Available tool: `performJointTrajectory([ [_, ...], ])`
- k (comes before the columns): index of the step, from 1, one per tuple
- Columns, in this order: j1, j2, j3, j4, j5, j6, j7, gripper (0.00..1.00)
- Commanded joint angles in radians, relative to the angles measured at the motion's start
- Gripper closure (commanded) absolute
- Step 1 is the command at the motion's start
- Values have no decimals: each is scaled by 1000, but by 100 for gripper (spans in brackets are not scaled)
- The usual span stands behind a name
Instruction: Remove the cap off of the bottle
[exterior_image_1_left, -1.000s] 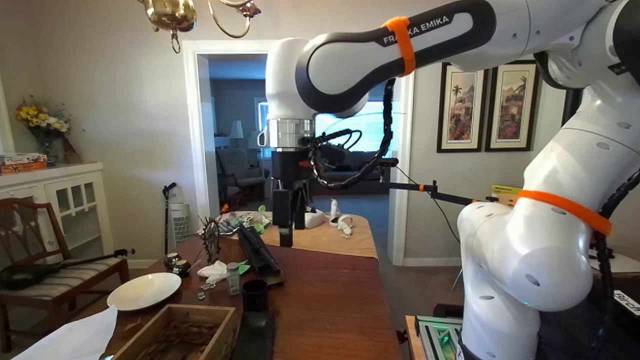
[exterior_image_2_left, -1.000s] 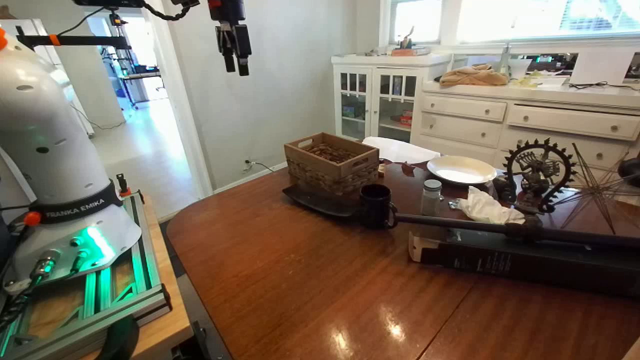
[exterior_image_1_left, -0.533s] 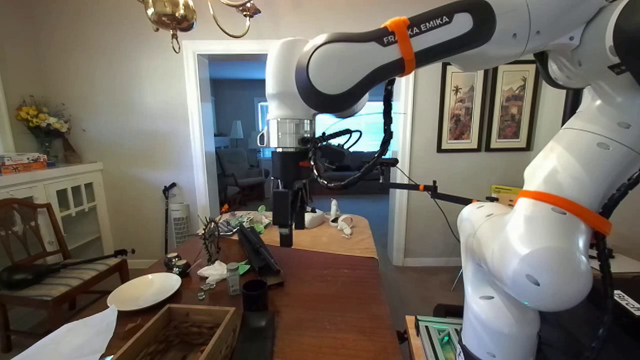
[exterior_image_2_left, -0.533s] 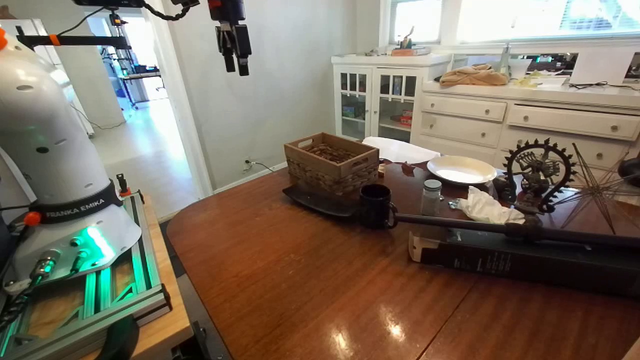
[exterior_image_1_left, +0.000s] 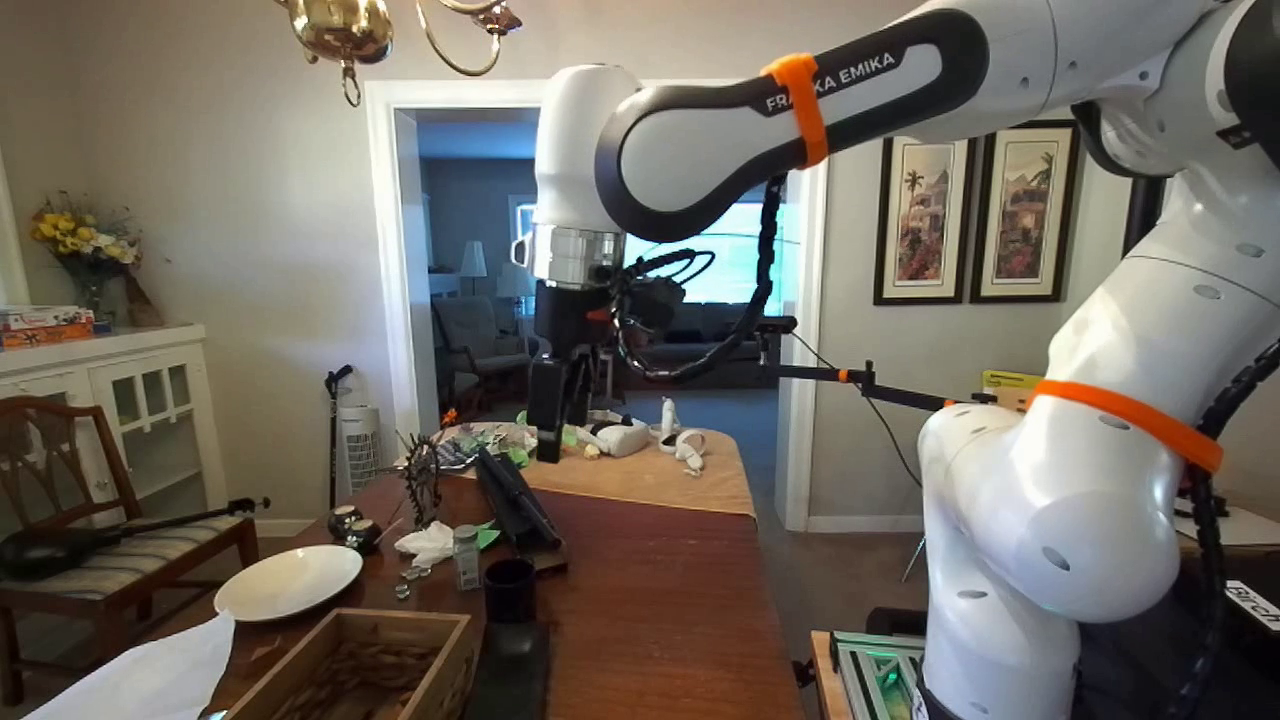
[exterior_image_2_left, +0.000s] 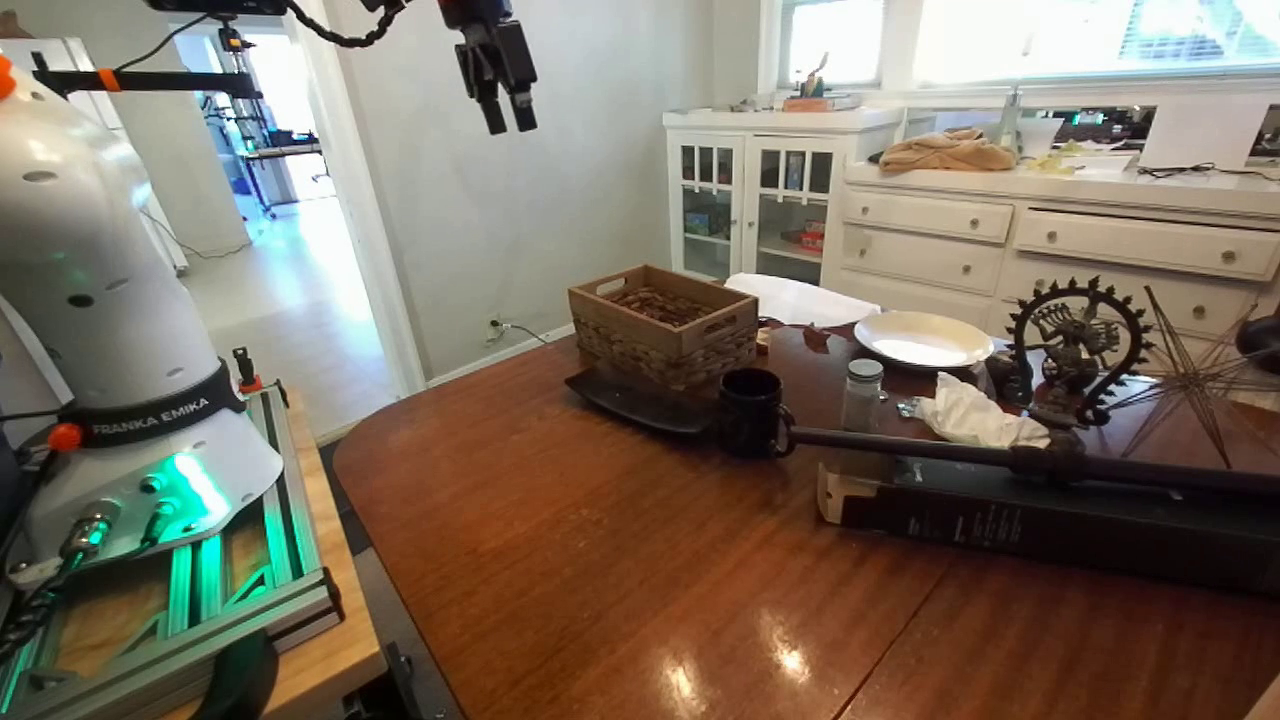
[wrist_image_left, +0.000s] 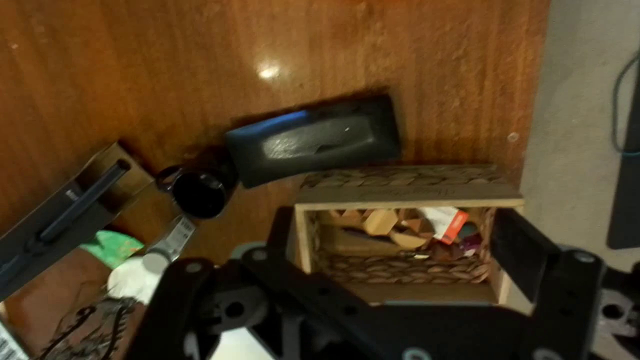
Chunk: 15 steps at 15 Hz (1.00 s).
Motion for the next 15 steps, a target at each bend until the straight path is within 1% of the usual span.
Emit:
performJointTrajectory([
  [1,-76,10,-8,4,-148,162,22,0],
  [2,-101,13,-13,9,-185,216,31,0],
  [3,-115,25,-33,16,-187,254,29,0],
  [4,-116,45,-65,26,-157,286,14,0],
  [6,-121,88,-114,62,-100,291,3,0],
  [7,-129,106,-131,88,-89,282,6,0],
  [8,-144,117,-135,104,-94,280,28,0],
  [9,-134,65,-121,57,-116,275,4,0],
  [11,-146,96,-139,88,-110,275,4,0],
  [15,-147,110,-136,102,-109,275,15,0],
])
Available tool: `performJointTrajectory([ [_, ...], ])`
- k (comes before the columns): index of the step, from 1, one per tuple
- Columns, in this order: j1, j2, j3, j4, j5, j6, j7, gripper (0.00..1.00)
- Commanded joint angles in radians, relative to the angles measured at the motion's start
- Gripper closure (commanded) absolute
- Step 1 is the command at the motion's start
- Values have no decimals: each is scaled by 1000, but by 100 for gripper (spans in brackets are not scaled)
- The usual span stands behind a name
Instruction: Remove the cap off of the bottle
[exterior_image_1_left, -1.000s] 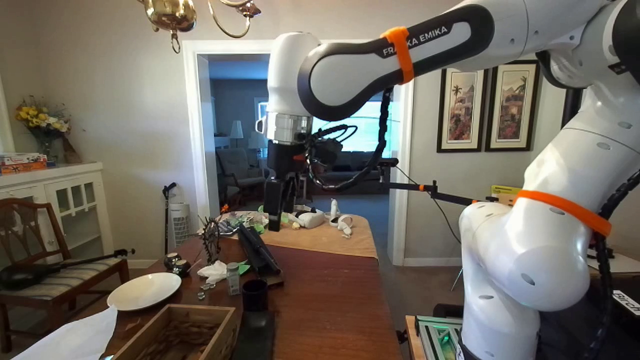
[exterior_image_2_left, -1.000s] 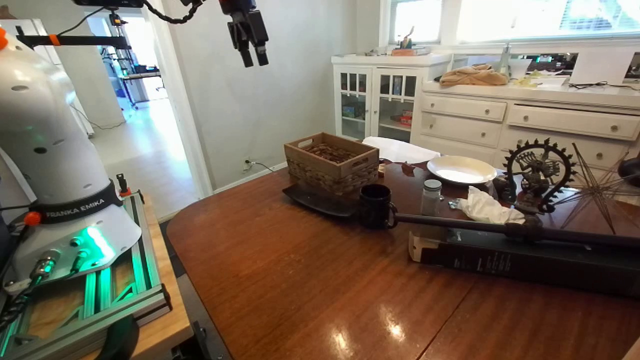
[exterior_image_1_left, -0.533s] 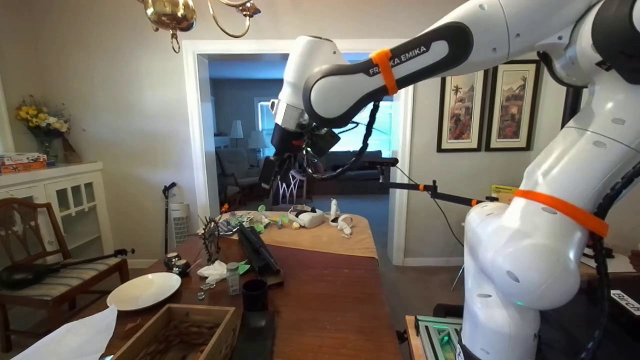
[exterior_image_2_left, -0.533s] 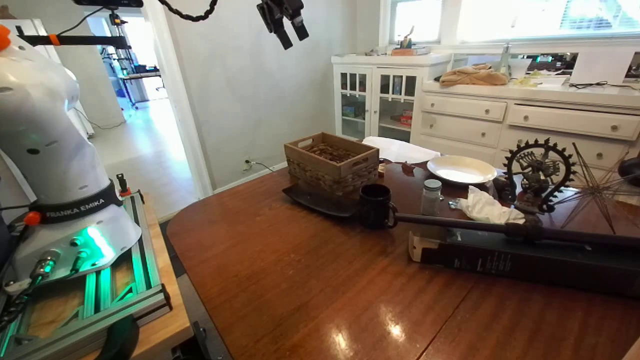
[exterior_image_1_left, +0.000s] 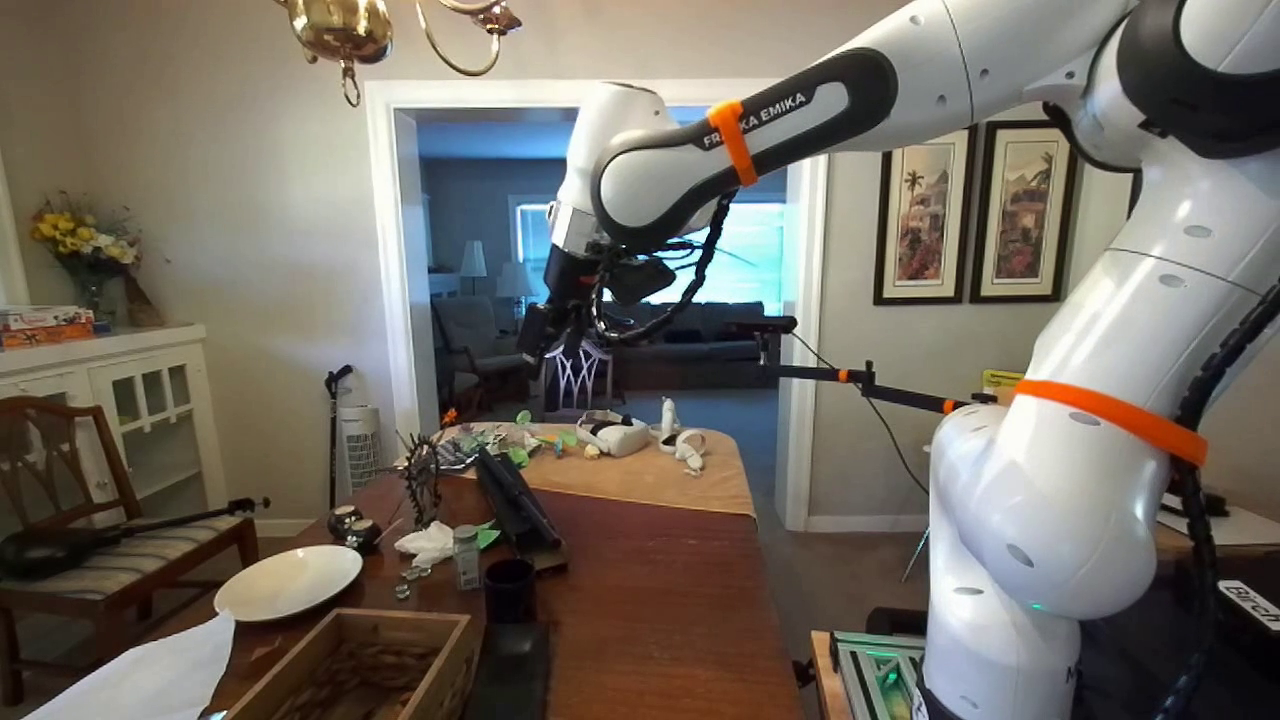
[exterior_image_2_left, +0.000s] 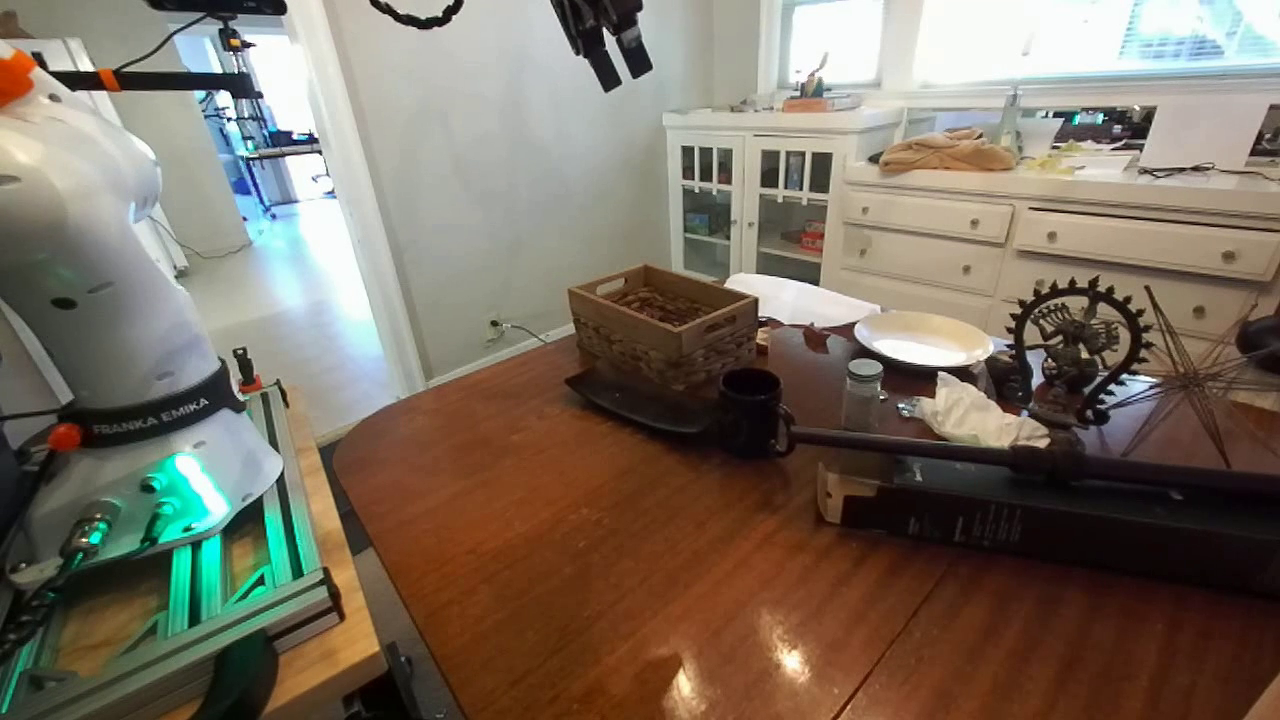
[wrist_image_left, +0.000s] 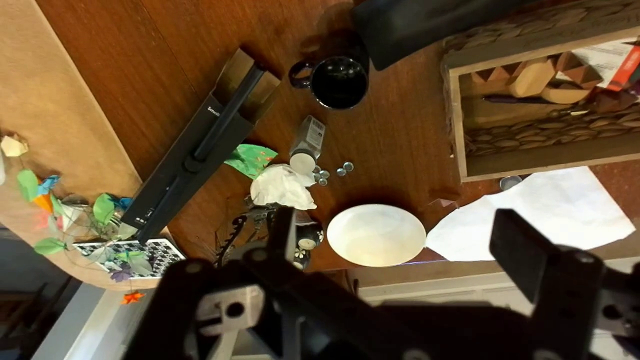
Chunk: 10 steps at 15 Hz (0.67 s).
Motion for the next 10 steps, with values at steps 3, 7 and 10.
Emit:
performJointTrajectory([
  [3,-61,123,0,77,11,36,155,0],
  [7,-98,251,-35,148,51,111,279,0],
  [10,-77,317,-61,198,135,104,254,0],
])
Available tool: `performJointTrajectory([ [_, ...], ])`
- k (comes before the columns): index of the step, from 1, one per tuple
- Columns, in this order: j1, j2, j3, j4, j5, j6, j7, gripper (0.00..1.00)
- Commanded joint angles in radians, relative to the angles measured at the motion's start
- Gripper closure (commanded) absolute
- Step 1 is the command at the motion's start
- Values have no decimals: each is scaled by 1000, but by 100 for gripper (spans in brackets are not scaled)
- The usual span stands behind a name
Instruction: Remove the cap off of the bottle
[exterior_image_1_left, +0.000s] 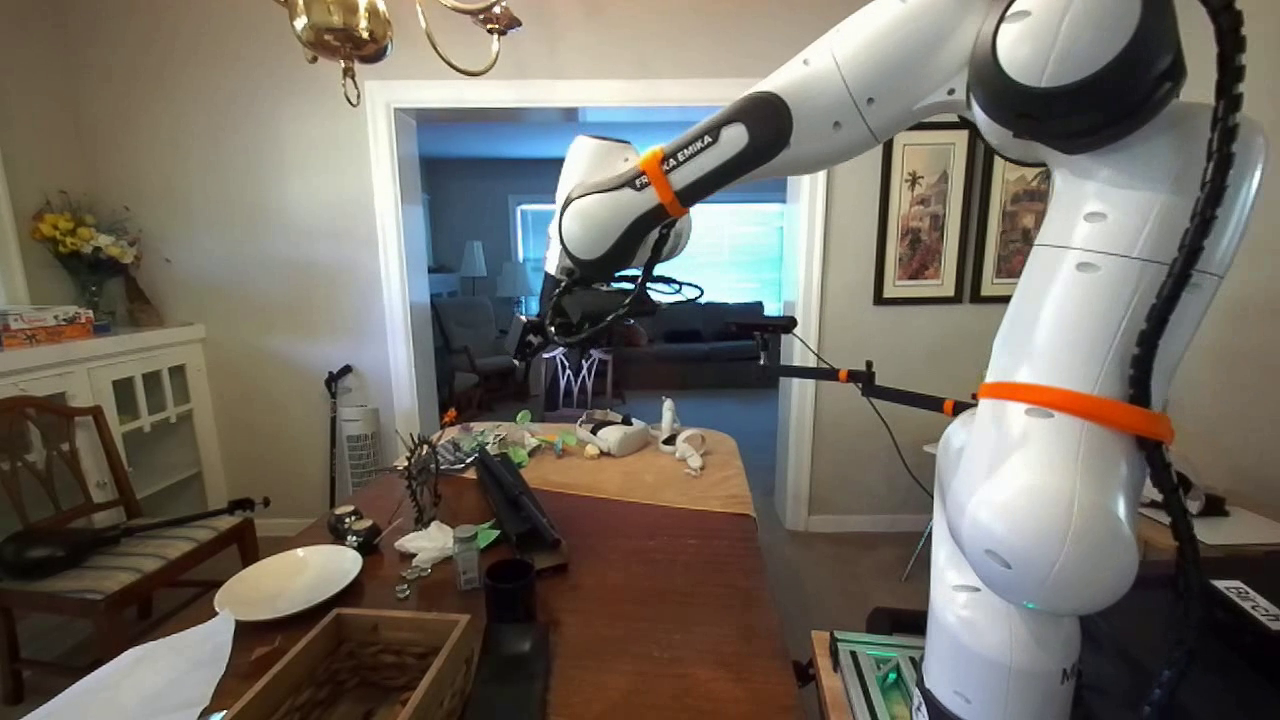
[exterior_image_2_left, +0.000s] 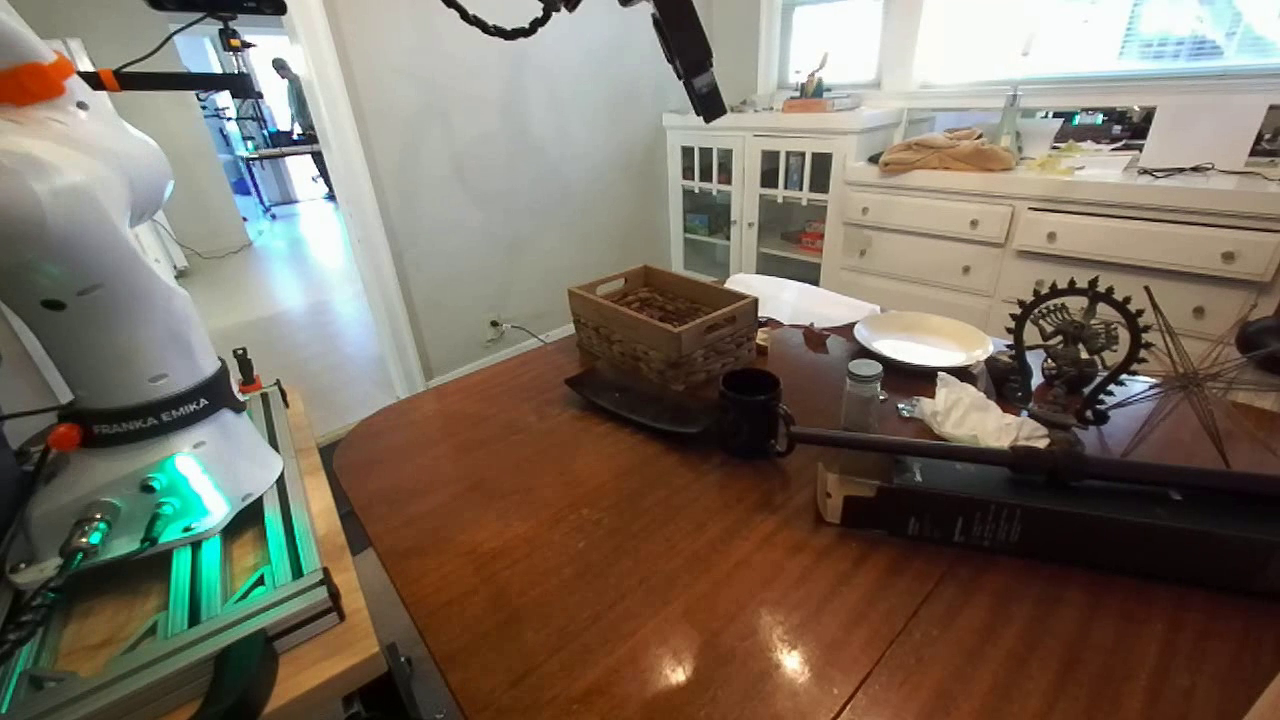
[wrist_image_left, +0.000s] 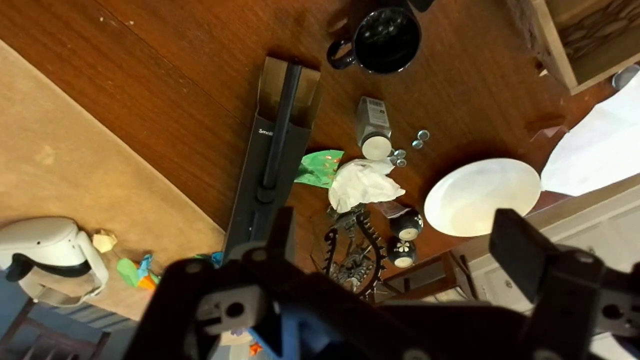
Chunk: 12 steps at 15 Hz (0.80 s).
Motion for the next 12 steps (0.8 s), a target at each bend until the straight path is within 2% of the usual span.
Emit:
performJointTrajectory([
  [1,29,93,-28,63,126,16,-33,0],
  [5,45,123,-41,83,271,23,-86,0],
  [7,36,114,-32,80,226,8,-65,0],
  [12,36,116,-34,82,231,14,-65,0],
])
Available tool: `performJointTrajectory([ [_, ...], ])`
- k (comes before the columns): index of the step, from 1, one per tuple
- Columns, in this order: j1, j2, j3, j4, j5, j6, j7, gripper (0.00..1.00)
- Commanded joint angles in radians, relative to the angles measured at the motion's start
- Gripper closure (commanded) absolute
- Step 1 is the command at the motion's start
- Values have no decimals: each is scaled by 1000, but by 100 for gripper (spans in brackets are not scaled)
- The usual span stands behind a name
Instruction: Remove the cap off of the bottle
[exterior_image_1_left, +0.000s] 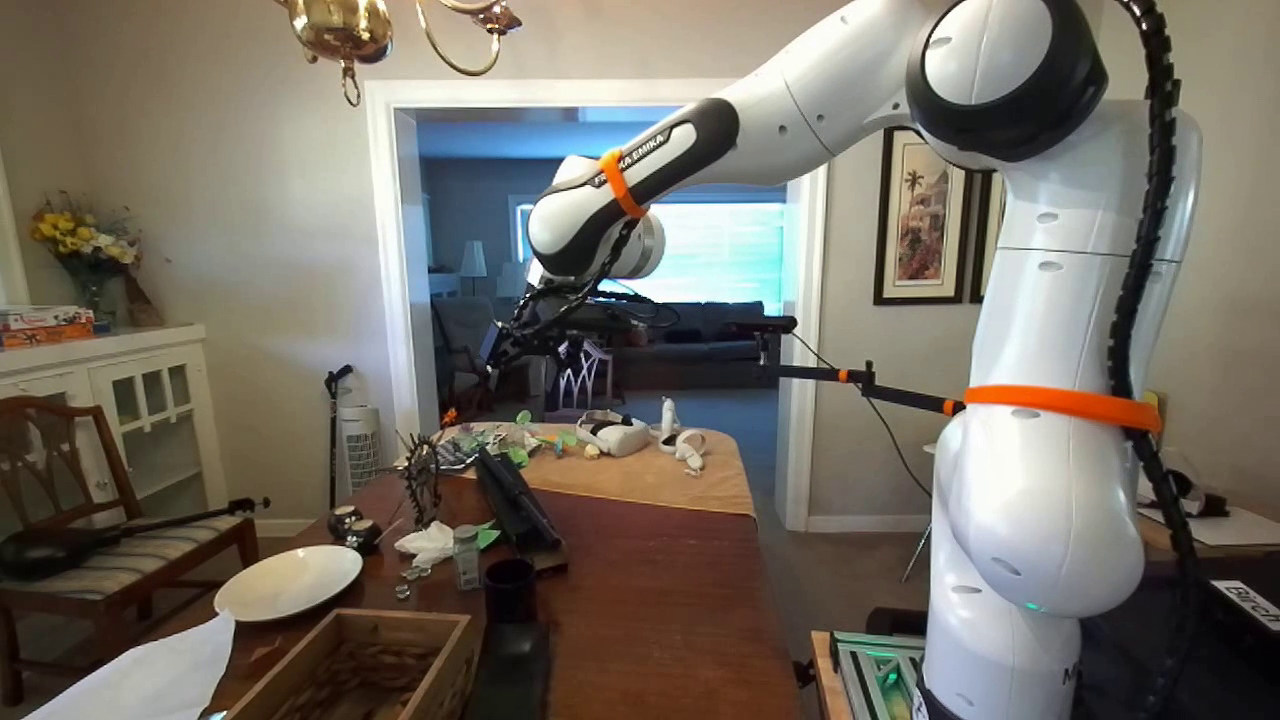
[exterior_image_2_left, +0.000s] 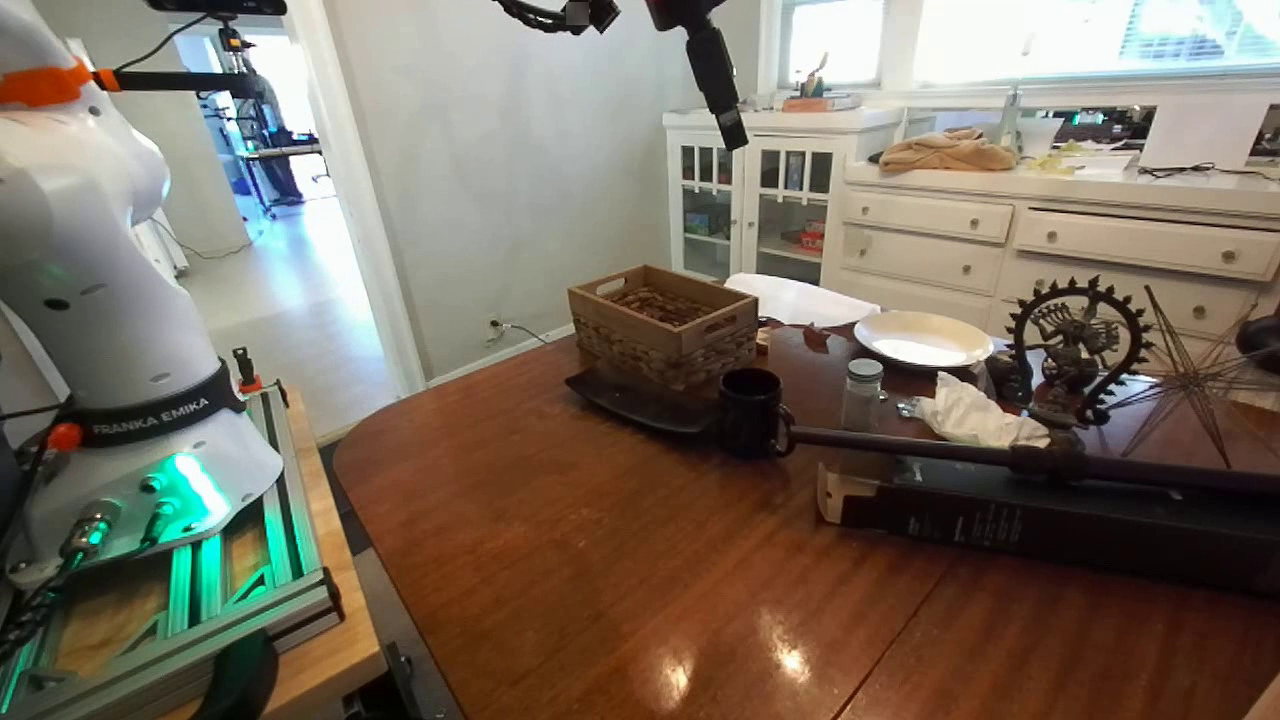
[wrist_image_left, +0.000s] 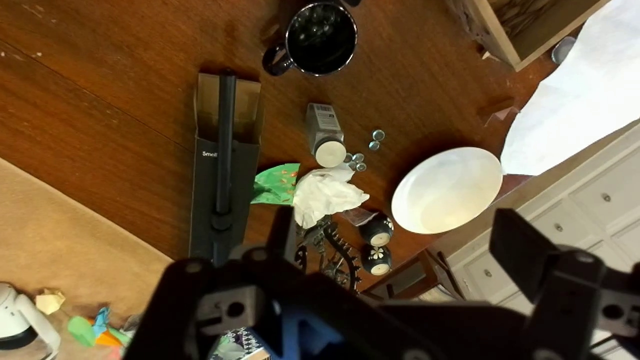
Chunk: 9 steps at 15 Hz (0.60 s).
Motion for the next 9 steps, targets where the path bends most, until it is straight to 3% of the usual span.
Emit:
performJointTrajectory([
  [1,6,1,-7,4,0,-4,-1,0],
  [8,6,1,-7,4,0,-4,-1,0],
  [9,2,34,-5,29,-1,-11,46,0],
])
